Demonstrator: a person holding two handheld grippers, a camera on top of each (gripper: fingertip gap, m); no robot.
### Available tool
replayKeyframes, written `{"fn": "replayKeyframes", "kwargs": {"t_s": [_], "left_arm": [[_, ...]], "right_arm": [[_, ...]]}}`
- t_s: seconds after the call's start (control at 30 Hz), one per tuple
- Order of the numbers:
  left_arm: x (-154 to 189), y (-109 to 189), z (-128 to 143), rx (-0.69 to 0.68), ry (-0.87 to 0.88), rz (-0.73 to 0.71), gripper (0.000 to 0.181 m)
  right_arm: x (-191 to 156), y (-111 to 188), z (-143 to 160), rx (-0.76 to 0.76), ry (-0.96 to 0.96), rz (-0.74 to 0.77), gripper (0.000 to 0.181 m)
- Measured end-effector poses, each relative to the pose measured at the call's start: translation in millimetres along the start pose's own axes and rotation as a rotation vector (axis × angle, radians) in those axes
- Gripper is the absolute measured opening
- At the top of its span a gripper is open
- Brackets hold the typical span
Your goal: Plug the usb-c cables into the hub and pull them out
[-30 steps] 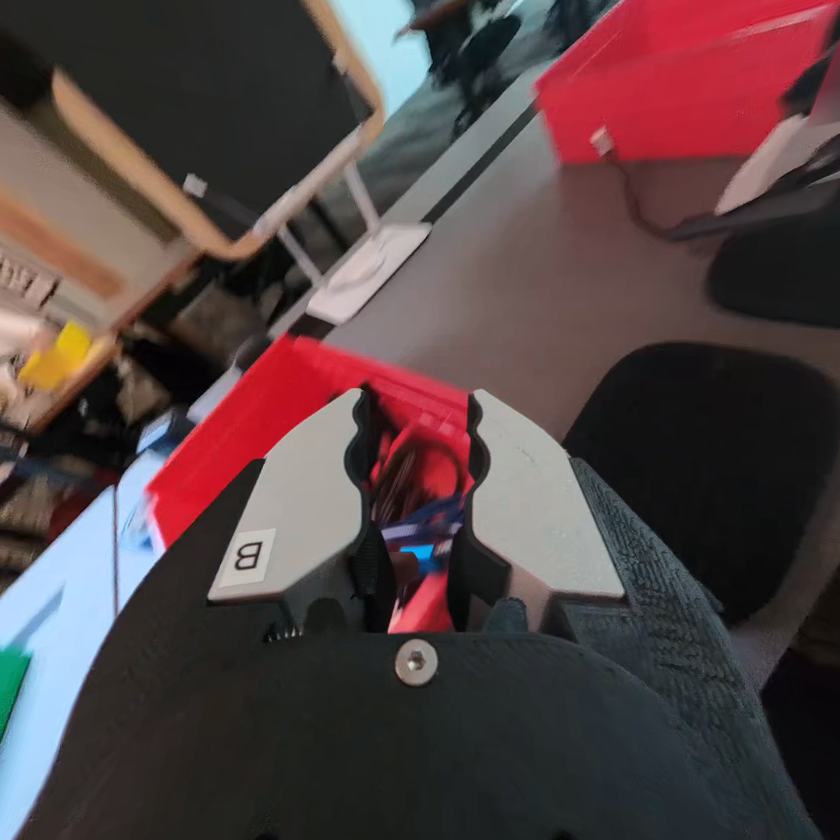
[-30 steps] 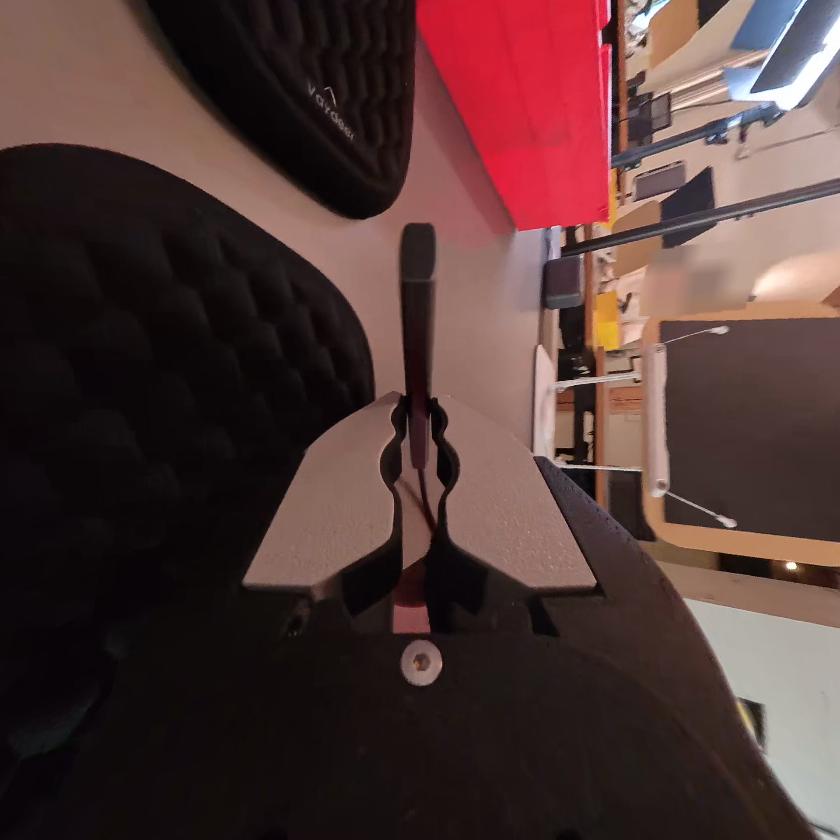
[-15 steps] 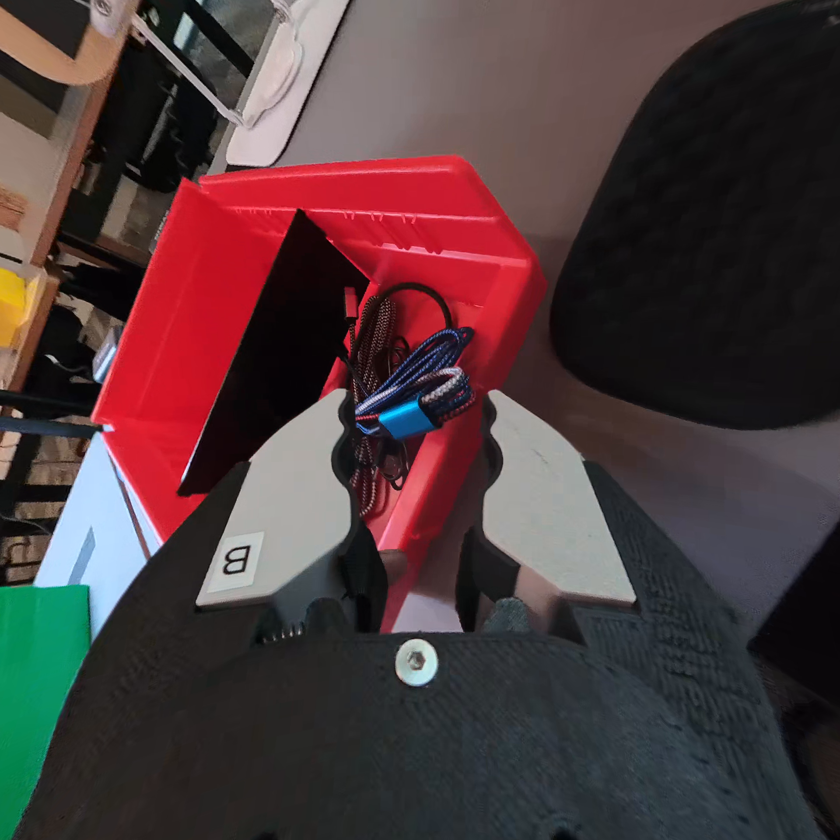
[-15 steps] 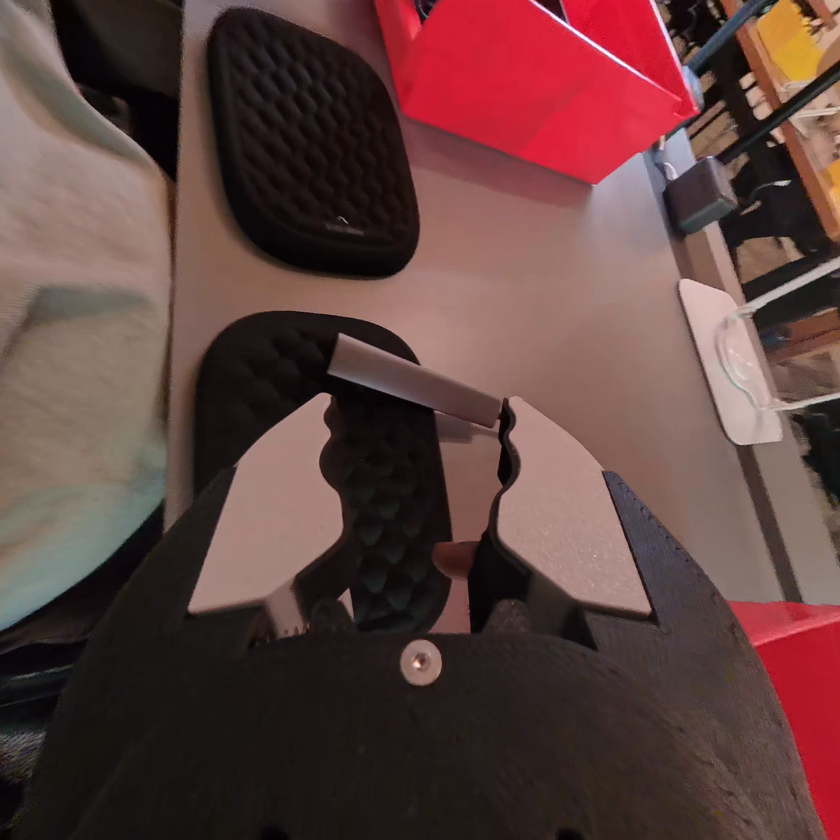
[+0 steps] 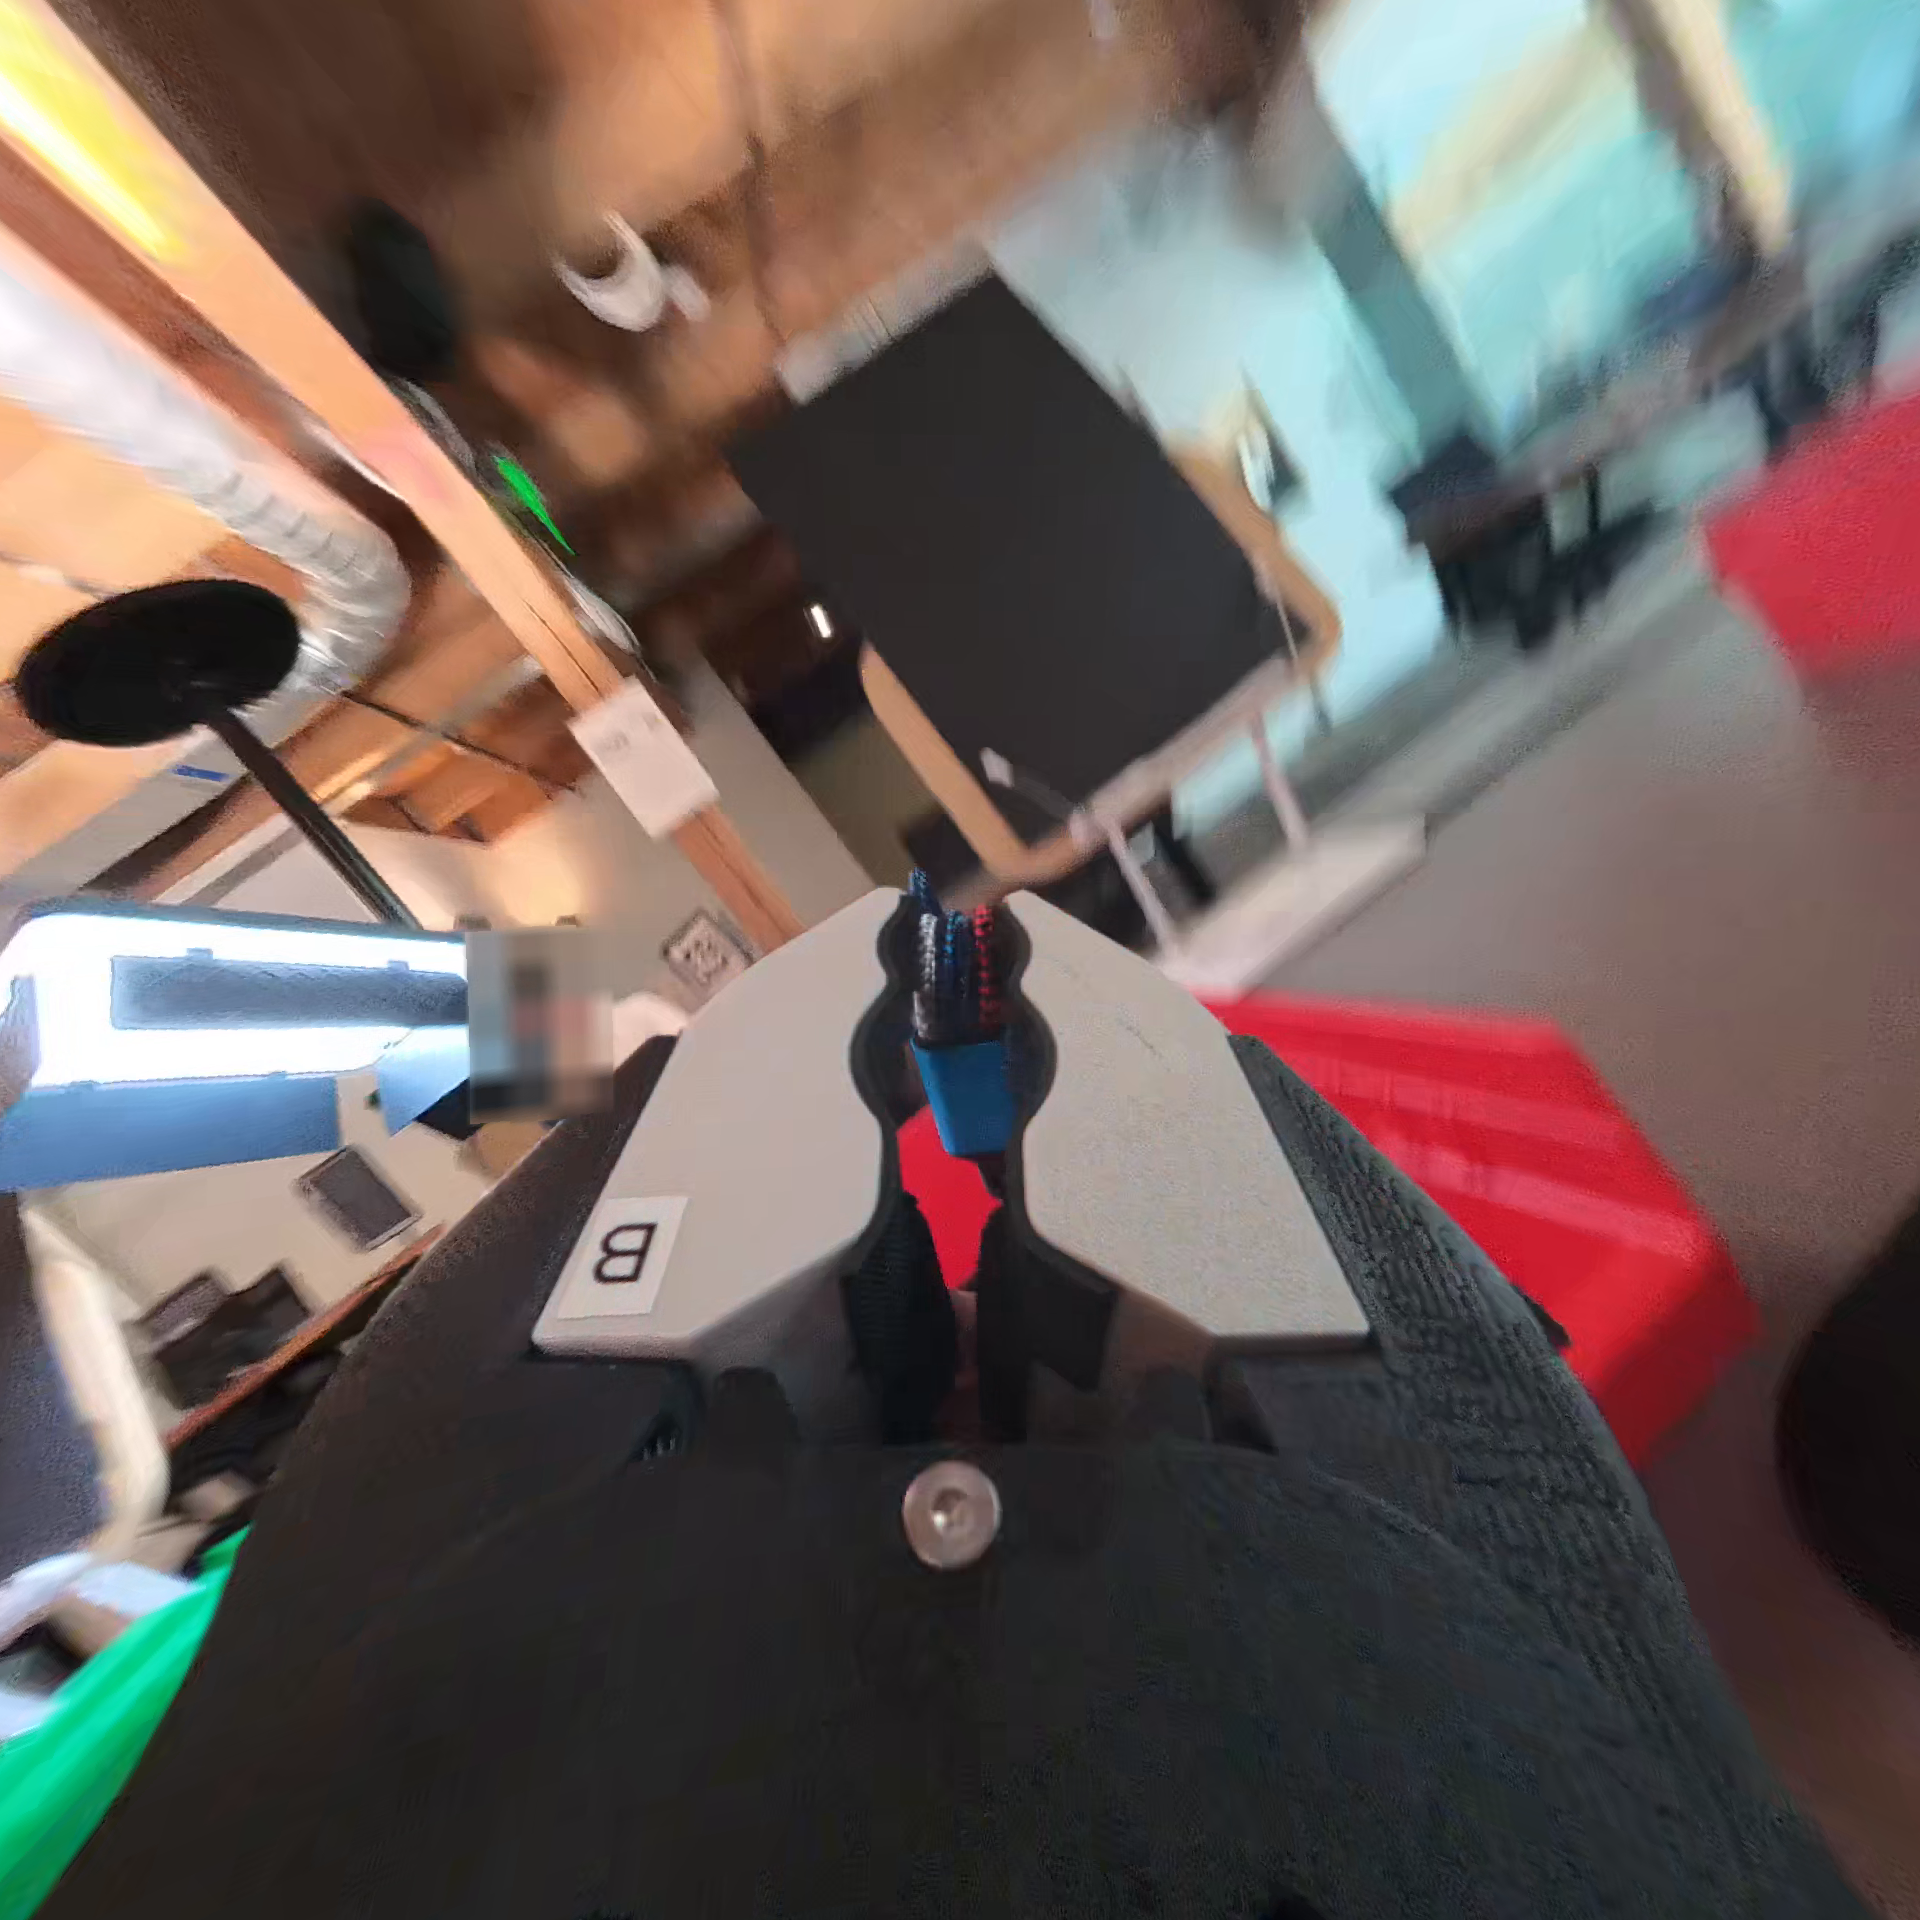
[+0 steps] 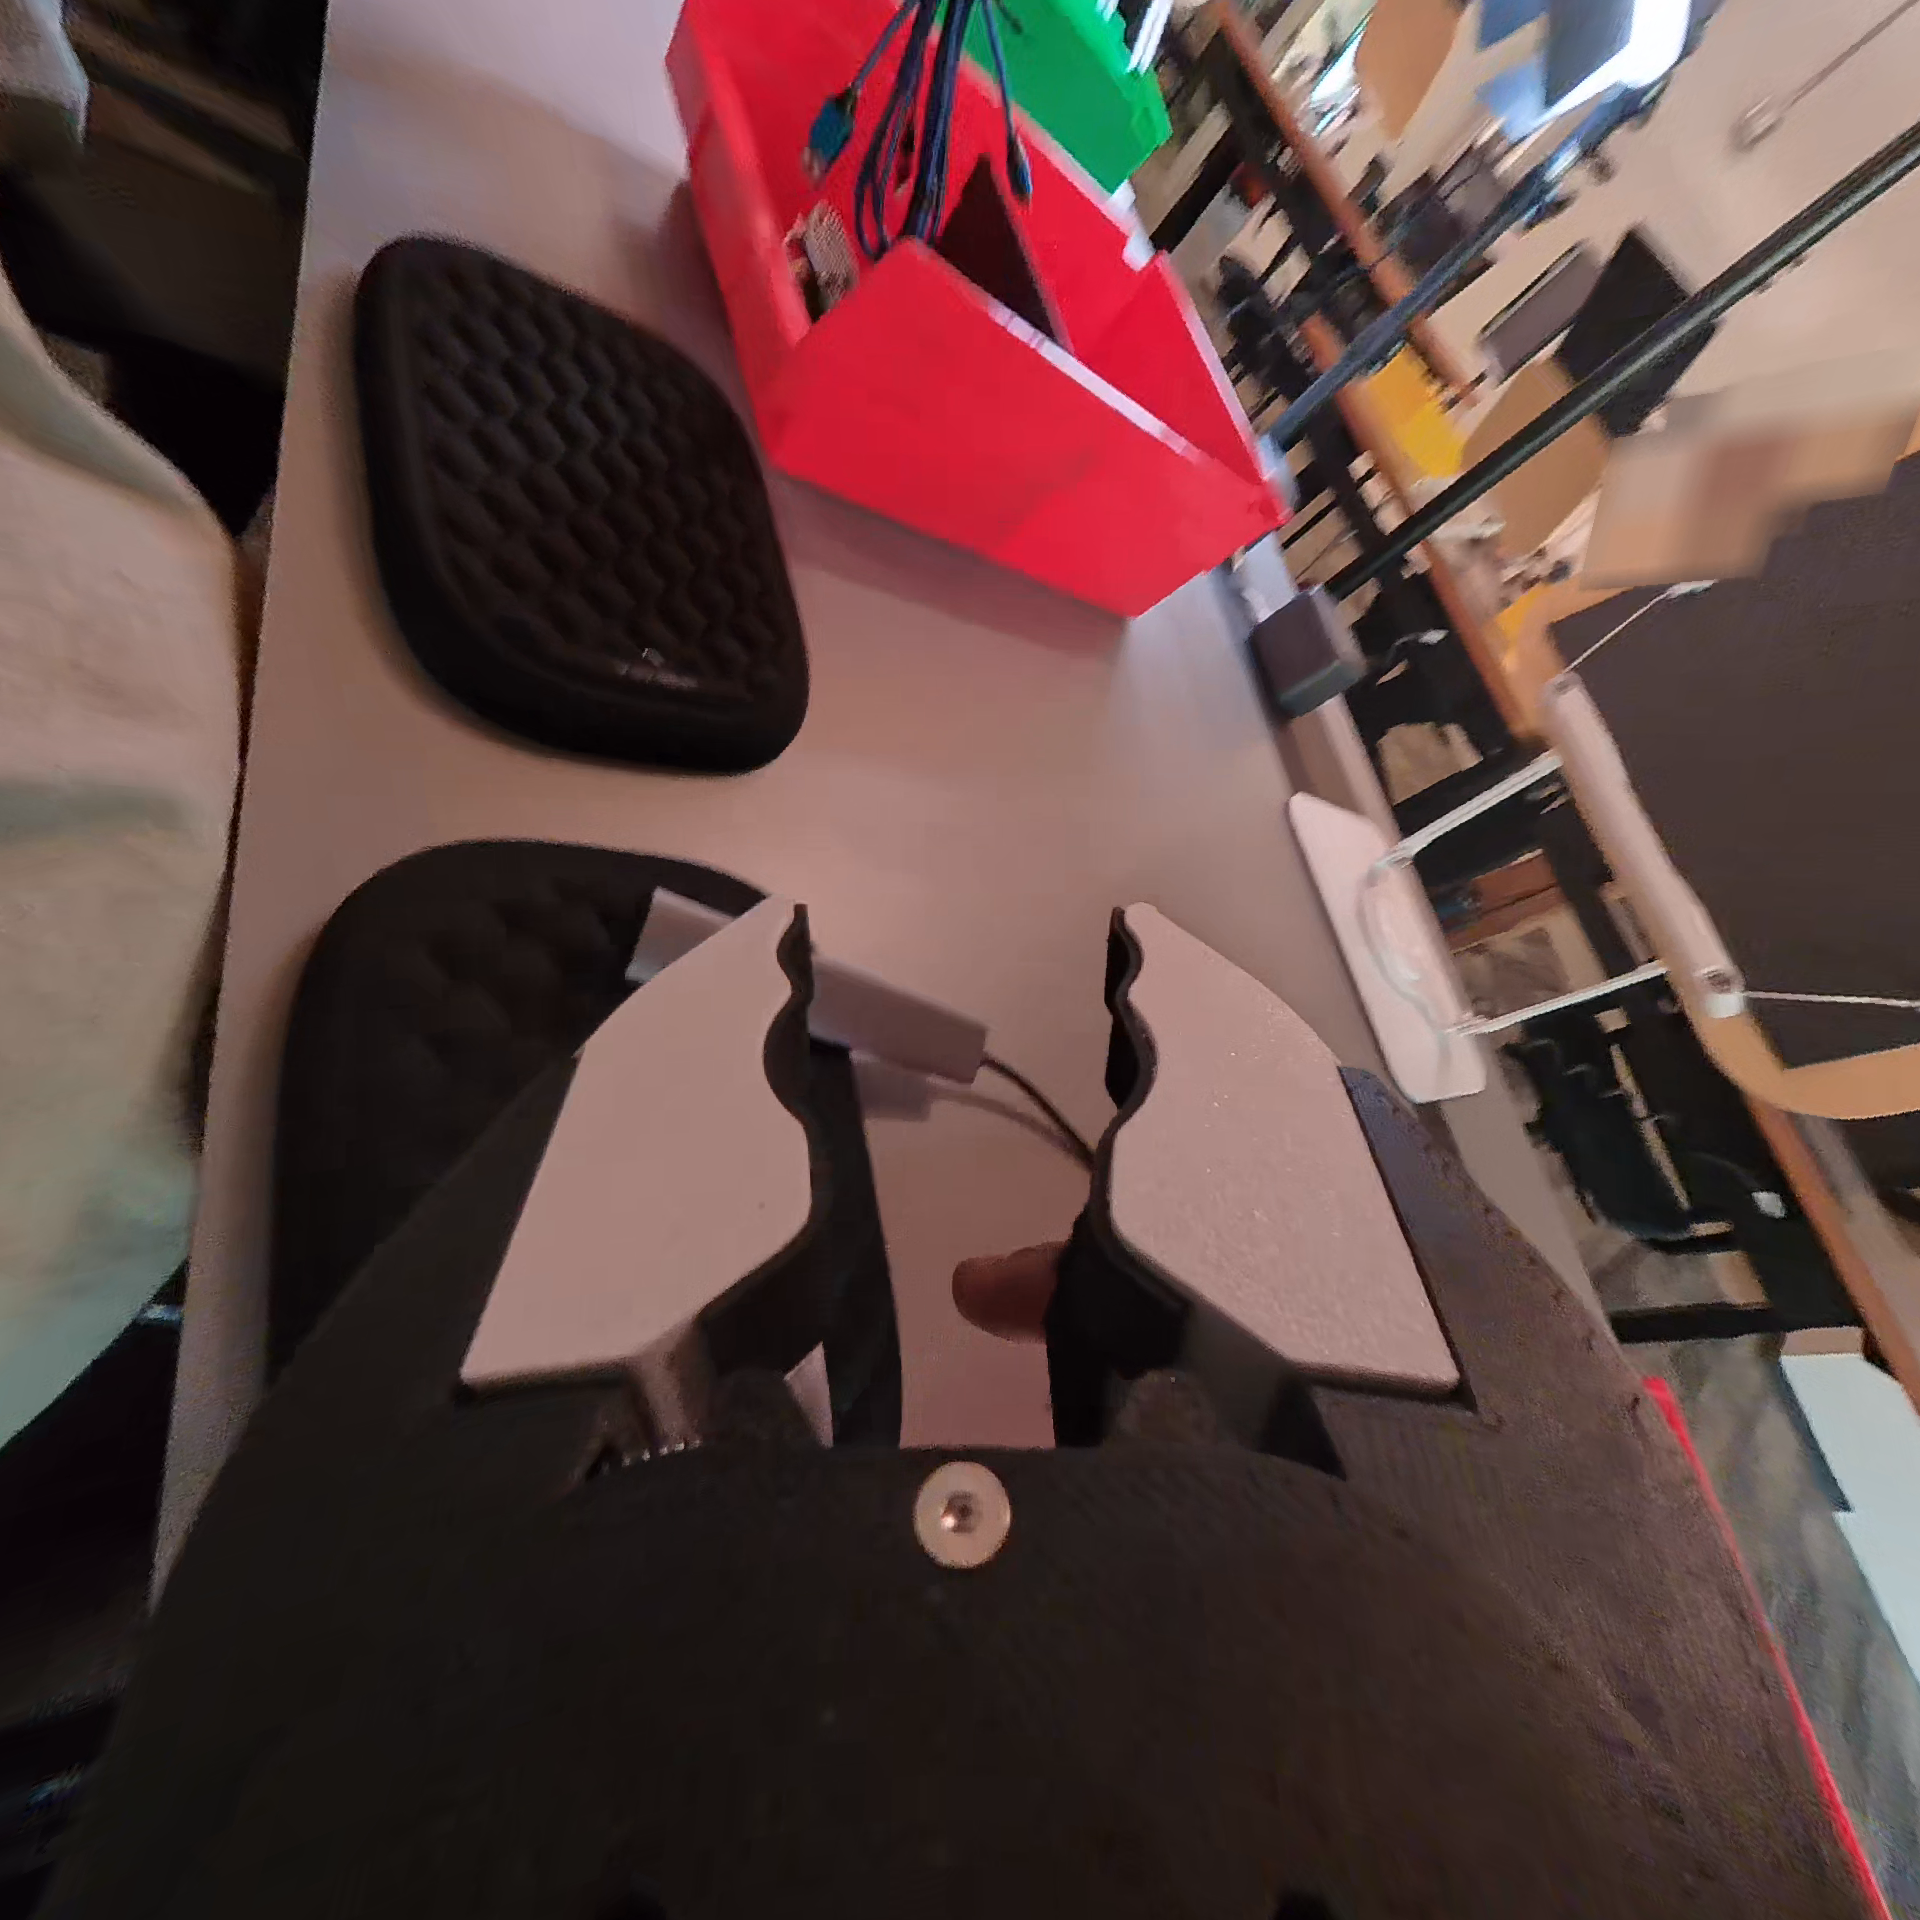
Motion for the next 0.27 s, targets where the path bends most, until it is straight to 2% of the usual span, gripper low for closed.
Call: {"fn": "replayKeyframes", "kwargs": {"t_s": [0.1, 0.17, 0.27], "left_arm": [[-24.1, 11.8, -15.9, 0.296, 0.349, -0.200, 0.011], [-28.4, 15.1, -27.0, 0.491, 0.553, -0.231, 0.011], [-19.0, 4.0, -41.6, 0.633, 0.755, -0.192, 0.011]], "right_arm": [[8.2, -0.2, -17.3, 0.128, -0.020, 0.089, 0.045], [14.2, -0.5, -32.3, 0.240, -0.066, 0.158, 0.041], [13.8, -3.1, -59.9, 0.472, -0.238, 0.158, 0.035]]}}
Point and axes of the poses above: each gripper's, where its closed fingertips meet, y back along the fingers, z out of its underside, x = y × z across the jaws, the point moved 4 cm from there along y, back along the fingers, and after that the axes turned 10 degrees about -y, right-handed, at the moved point
